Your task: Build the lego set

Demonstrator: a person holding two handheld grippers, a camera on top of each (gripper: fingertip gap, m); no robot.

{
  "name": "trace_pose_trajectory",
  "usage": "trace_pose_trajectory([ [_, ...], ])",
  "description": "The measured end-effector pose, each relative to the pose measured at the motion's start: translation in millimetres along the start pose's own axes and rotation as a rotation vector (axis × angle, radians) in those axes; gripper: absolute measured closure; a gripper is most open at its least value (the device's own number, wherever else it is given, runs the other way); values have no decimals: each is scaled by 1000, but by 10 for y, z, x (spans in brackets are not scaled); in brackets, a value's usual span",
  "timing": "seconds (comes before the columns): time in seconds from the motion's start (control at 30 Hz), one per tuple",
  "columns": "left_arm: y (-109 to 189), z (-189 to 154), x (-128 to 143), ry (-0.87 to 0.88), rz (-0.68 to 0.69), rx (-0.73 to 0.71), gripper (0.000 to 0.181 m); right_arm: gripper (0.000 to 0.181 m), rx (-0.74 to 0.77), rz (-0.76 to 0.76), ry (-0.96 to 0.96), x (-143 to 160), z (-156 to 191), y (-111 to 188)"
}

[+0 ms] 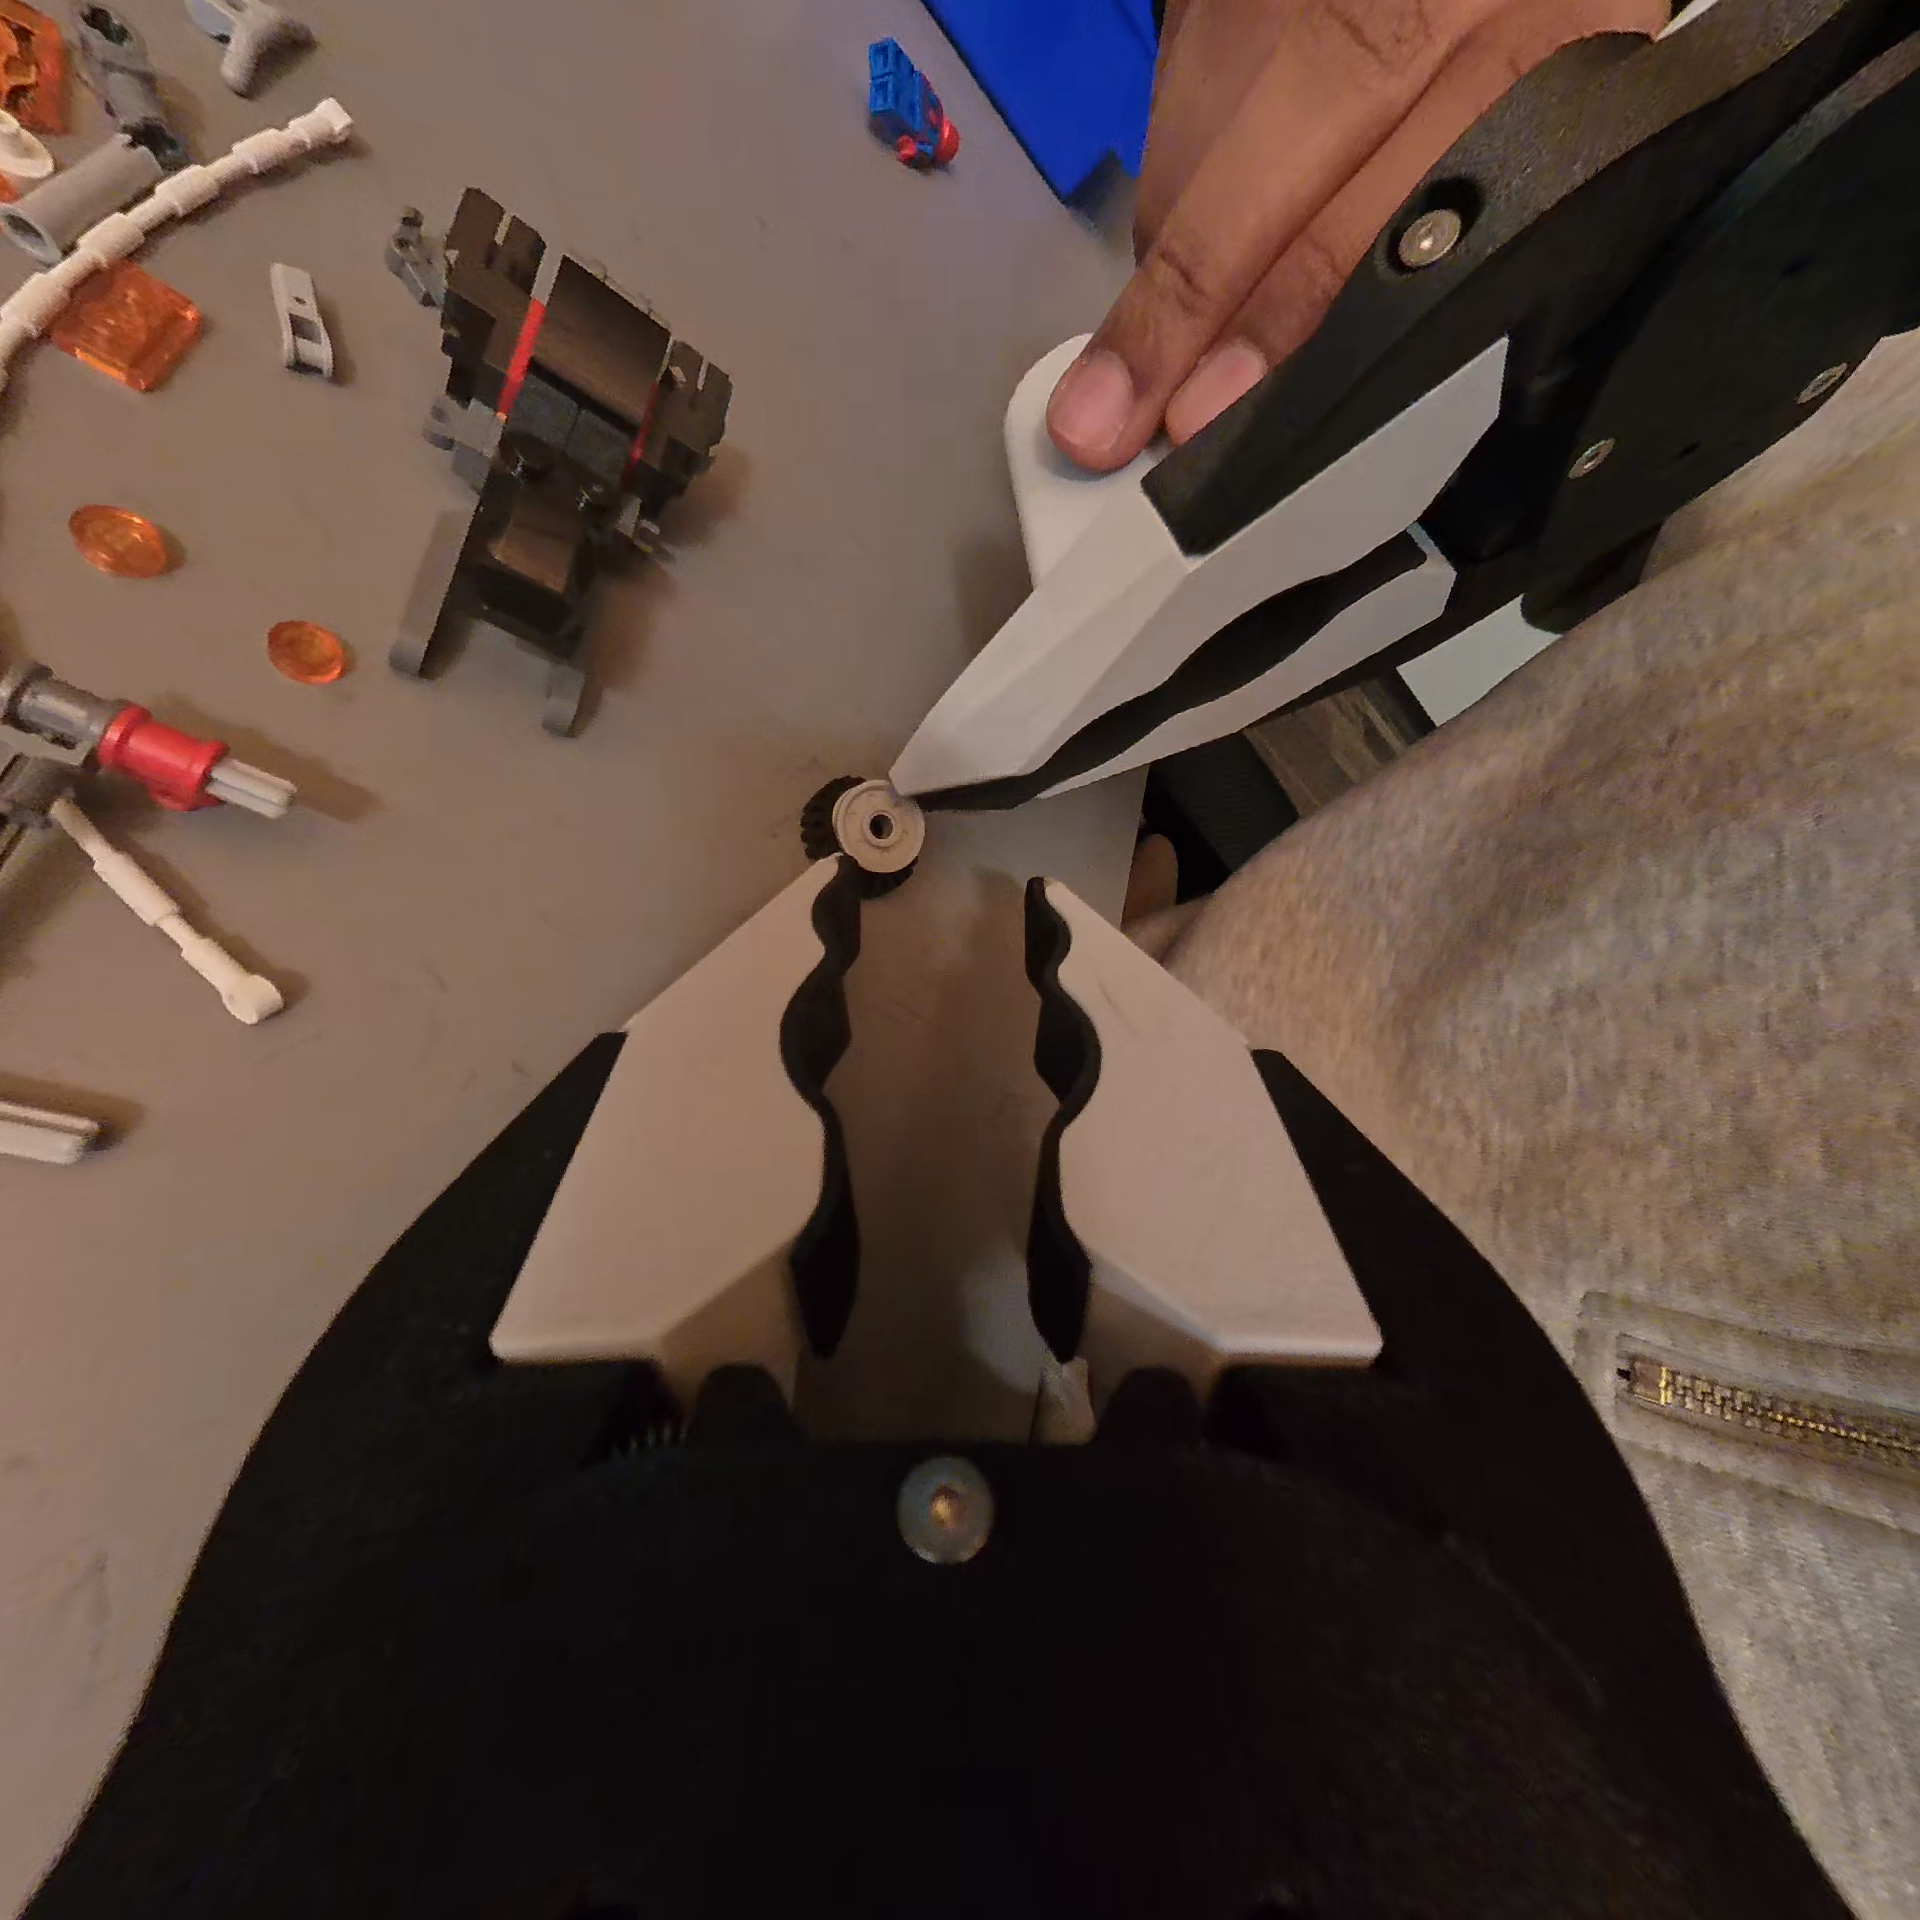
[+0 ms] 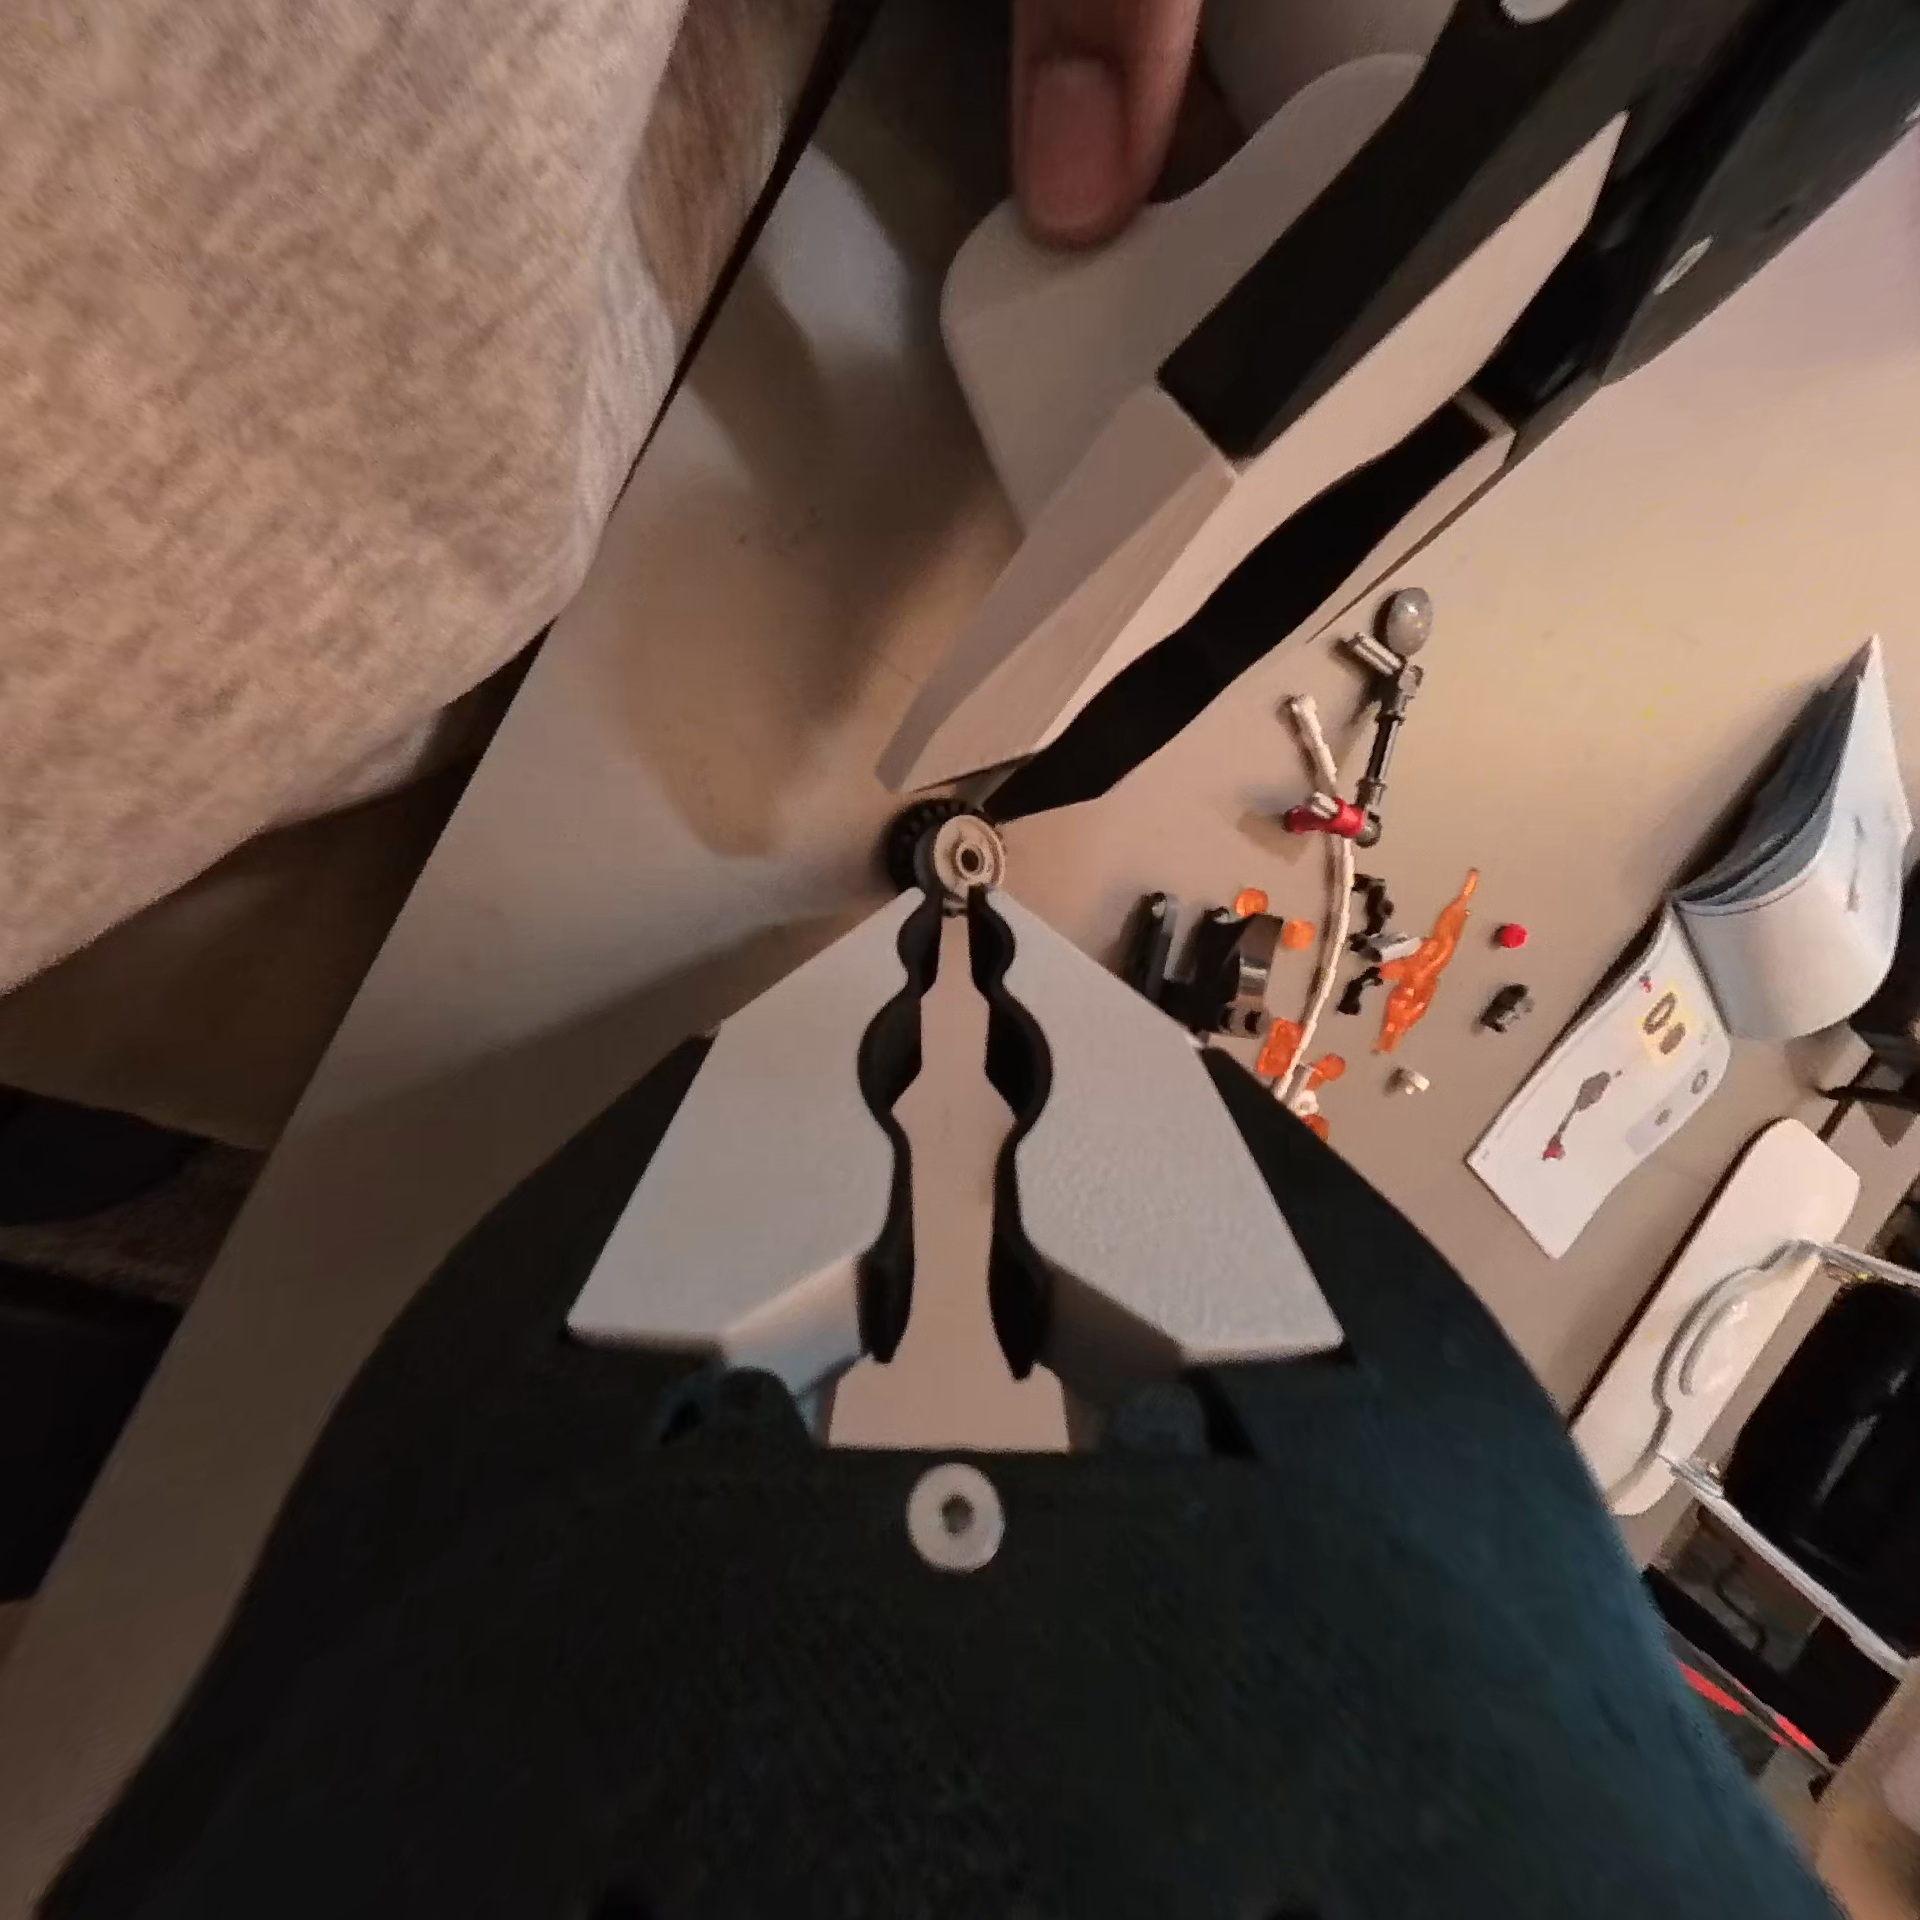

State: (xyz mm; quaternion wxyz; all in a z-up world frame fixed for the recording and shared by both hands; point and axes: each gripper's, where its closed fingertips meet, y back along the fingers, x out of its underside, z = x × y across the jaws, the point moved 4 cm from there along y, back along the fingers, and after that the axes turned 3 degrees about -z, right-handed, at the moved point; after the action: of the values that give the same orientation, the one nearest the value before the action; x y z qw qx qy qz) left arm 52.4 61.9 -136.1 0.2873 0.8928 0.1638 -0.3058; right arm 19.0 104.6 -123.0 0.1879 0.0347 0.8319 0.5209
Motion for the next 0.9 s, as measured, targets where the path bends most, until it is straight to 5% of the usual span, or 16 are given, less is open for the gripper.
trace_pose_trajectory([
  [0.9,-2,18,3,7,-1,-21,155,181,-121,25,-53,-43,15,-47],
])
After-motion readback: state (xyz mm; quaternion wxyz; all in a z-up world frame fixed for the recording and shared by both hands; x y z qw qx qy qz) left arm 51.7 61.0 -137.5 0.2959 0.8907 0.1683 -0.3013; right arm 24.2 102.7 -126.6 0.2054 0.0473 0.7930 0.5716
